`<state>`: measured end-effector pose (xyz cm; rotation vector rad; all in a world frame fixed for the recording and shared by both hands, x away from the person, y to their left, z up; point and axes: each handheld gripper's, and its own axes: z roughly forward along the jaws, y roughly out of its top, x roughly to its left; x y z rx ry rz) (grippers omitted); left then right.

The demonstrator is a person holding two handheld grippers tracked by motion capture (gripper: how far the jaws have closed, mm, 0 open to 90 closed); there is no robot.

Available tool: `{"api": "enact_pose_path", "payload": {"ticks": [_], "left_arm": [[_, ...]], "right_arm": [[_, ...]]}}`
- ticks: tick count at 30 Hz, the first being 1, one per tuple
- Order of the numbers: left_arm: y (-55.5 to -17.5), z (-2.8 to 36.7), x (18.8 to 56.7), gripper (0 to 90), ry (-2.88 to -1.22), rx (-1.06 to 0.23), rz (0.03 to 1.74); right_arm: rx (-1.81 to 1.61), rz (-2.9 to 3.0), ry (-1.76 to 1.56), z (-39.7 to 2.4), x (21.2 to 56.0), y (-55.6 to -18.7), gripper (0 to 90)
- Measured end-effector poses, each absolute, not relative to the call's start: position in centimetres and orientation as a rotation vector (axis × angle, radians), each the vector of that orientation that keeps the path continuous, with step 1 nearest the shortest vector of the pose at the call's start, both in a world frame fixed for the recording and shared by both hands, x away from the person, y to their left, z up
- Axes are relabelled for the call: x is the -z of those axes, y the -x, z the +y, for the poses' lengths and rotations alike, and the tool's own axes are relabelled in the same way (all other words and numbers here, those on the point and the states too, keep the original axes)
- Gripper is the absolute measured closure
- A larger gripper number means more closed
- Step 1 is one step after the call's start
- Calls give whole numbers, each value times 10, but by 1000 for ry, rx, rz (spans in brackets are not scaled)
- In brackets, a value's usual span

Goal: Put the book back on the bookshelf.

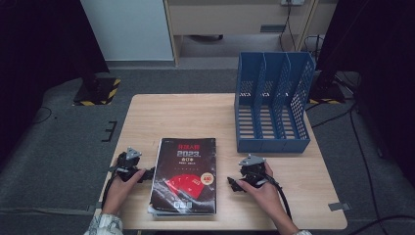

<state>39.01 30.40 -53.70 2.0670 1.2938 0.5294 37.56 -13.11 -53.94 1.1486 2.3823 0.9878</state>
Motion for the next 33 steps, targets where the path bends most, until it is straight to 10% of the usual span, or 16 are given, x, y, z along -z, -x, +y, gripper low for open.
{"api": "enact_pose_path", "payload": {"ticks": [18, 33], "left_arm": [[-388, 305, 533, 76, -2064, -539, 1286], [-345, 301, 483, 273, -1874, -600, 1250]], "right_arm": [[-996, 2388, -1143, -133, 539, -376, 27], [-1103, 2319, -1032, -128, 514, -369, 376]]}}
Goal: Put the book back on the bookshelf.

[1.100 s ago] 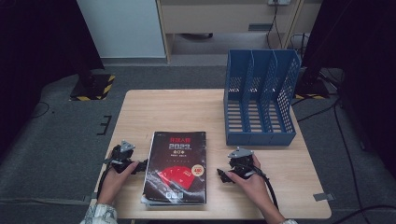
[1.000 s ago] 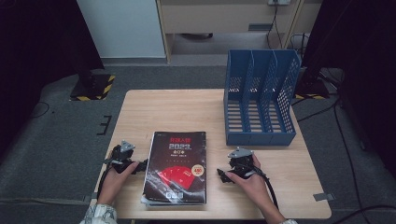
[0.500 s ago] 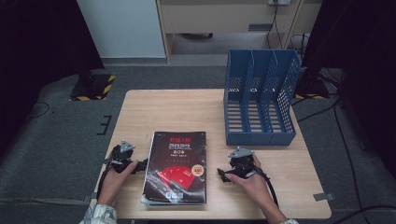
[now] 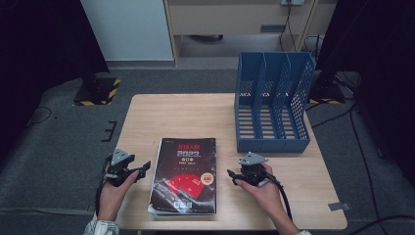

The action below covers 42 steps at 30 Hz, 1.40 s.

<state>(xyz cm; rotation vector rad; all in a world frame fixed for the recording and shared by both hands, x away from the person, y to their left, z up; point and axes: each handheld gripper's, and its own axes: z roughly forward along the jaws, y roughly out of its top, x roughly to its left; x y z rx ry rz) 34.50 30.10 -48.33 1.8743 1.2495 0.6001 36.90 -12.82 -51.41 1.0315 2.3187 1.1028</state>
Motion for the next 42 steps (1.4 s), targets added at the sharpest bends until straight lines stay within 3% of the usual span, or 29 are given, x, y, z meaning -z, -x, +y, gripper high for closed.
{"api": "enact_pose_path", "payload": {"ticks": [9, 14, 17, 23, 31, 42], "left_arm": [[-349, 271, 485, 453, -1925, -502, 1197], [-354, 264, 492, 494, -1951, -489, 1198], [-356, 261, 496, 477, -1967, -483, 1196], [-359, 260, 503, 306, -1937, -453, 1219], [-361, 260, 507, 358, -1918, -350, 1238], [-361, 256, 504, 367, -1971, -386, 1189]], "right_arm": [[-1196, 2314, -987, -129, 504, -362, 584], [-1219, 2349, -949, -122, 504, -359, 623], [-1223, 2372, -930, -117, 504, -358, 609], [-1231, 2415, -907, -110, 507, -355, 517], [-1219, 2462, -858, -101, 507, -352, 386], [-1247, 2486, -854, -98, 507, -352, 350]]}}
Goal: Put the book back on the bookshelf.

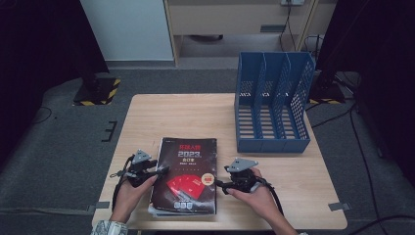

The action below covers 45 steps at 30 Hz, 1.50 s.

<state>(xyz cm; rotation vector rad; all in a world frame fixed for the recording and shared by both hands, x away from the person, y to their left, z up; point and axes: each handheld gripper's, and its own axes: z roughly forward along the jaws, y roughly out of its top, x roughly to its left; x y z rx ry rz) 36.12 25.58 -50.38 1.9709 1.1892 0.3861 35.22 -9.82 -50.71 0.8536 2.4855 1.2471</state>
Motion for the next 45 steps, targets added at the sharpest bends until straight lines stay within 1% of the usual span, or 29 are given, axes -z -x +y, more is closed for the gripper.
{"api": "enact_pose_path", "payload": {"ticks": [8, 18, 28, 33, 38, 42, 45], "left_arm": [[-361, 252, 503, 372, -2005, -400, 1147], [-361, 251, 503, 369, -2006, -406, 1149], [-361, 251, 503, 369, -2007, -414, 1145], [-360, 251, 503, 369, -2008, -413, 1139], [-360, 252, 505, 369, -1995, -412, 1140], [-360, 253, 505, 369, -1991, -404, 1142], [-360, 254, 506, 369, -1984, -401, 1139]], "right_arm": [[-1314, 2525, -878, -97, 507, -354, 249], [-1343, 2578, -931, -92, 513, -360, 184], [-1410, 2614, -997, -80, 520, -376, 182], [-1362, 2588, -972, -78, 513, -373, 199], [-1392, 2556, -962, -72, 503, -374, 209], [-1415, 2566, -965, -61, 497, -383, 215], [-1414, 2562, -970, -52, 492, -394, 238]]}}
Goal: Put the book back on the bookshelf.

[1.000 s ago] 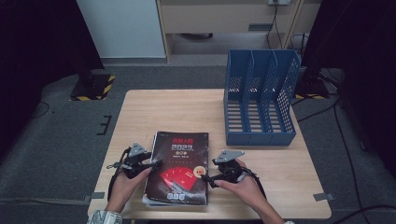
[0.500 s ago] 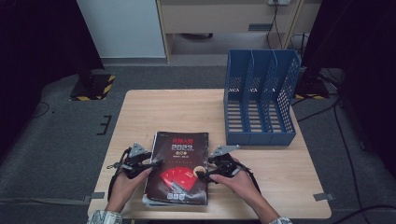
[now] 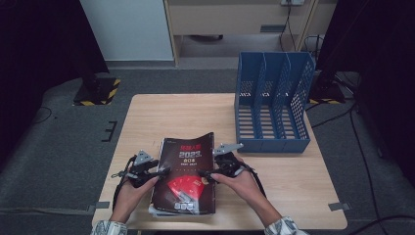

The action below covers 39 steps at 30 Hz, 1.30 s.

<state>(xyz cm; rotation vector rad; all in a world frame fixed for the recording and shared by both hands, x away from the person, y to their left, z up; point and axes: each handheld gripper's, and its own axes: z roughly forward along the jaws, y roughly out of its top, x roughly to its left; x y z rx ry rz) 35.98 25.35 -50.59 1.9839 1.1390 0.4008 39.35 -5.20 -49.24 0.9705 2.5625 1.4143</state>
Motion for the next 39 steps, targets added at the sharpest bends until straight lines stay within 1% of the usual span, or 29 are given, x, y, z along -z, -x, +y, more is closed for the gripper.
{"api": "enact_pose_path", "payload": {"ticks": [6, 15, 22, 23, 27, 29, 30, 31, 33, 35, 39], "left_arm": [[-360, 254, 506, 367, -1979, -394, 1143], [-361, 254, 506, 360, -1982, -388, 1149], [-361, 254, 506, 359, -1983, -385, 1144], [-361, 255, 506, 360, -1978, -383, 1144], [-361, 255, 507, 355, -1975, -380, 1143], [-361, 254, 507, 344, -1981, -375, 1136], [-361, 254, 507, 322, -1983, -368, 1132], [-362, 253, 506, 300, -1984, -367, 1131], [-361, 253, 503, 290, -1959, -379, 1118], [-361, 254, 501, 251, -1932, -380, 1108], [-361, 253, 501, 221, -1930, -371, 1091]], "right_arm": [[-1392, 2584, -1005, -38, 482, -413, 276], [-1322, 2621, -1032, -17, 478, -425, 291], [-1286, 2630, -1062, -6, 484, -430, 429], [-1268, 2624, -1070, -5, 485, -430, 463], [-1244, 2589, -1092, -5, 485, -430, 663], [-1260, 2573, -1095, -6, 484, -430, 738], [-1274, 2562, -1094, -7, 482, -430, 768], [-1298, 2554, -1091, -9, 481, -430, 788], [-1338, 2535, -1075, -11, 476, -429, 815], [-1367, 2520, -1052, -13, 470, -427, 822], [-1412, 2486, -971, -17, 456, -425, 830]]}}
